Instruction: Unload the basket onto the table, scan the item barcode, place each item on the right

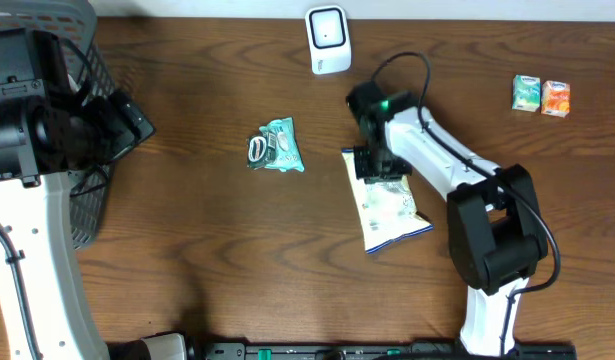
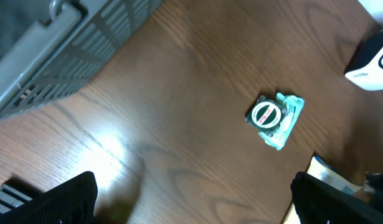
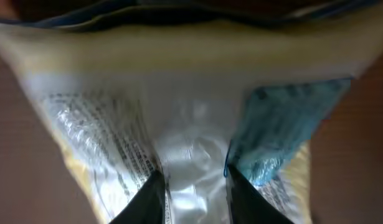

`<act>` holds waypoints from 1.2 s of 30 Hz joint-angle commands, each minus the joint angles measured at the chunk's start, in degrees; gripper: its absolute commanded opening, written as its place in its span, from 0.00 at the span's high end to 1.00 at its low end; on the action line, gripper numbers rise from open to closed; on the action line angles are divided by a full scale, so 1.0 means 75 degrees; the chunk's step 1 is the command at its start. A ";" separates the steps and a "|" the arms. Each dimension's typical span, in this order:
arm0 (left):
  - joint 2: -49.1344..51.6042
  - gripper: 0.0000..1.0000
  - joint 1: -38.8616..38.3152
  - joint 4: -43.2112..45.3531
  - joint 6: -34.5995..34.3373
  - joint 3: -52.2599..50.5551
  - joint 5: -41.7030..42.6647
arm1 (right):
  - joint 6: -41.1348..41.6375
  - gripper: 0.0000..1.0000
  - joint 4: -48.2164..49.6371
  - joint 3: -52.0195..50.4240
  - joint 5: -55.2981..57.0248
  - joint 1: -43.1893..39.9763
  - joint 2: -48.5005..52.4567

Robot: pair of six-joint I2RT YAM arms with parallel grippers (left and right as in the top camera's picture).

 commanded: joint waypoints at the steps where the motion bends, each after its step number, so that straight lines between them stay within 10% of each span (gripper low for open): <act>1: -0.0012 0.02 0.0032 -0.0009 0.0070 0.0041 -0.0052 | 0.0338 0.67 0.0542 -0.0437 0.1052 -0.0379 -0.0026; 15: -0.0012 0.02 0.0032 -0.0012 0.0070 0.0041 -0.0052 | -0.0950 0.58 -0.3596 0.1451 -0.1078 -0.1011 -0.0026; 26: -0.0012 0.02 0.0032 -0.0009 0.0070 0.0041 -0.0052 | -0.0915 0.56 -0.1338 -0.1008 -0.1107 -0.0254 -0.0026; 34: -0.0012 0.02 0.0032 -0.0009 0.0070 0.0041 -0.0050 | -0.0965 0.52 -0.1716 0.0691 -0.0548 -0.0577 -0.0026; 36: -0.0012 0.02 0.0032 -0.0009 0.0070 0.0041 -0.0050 | -0.1011 0.37 -0.2483 0.1746 -0.0498 -0.0851 -0.0026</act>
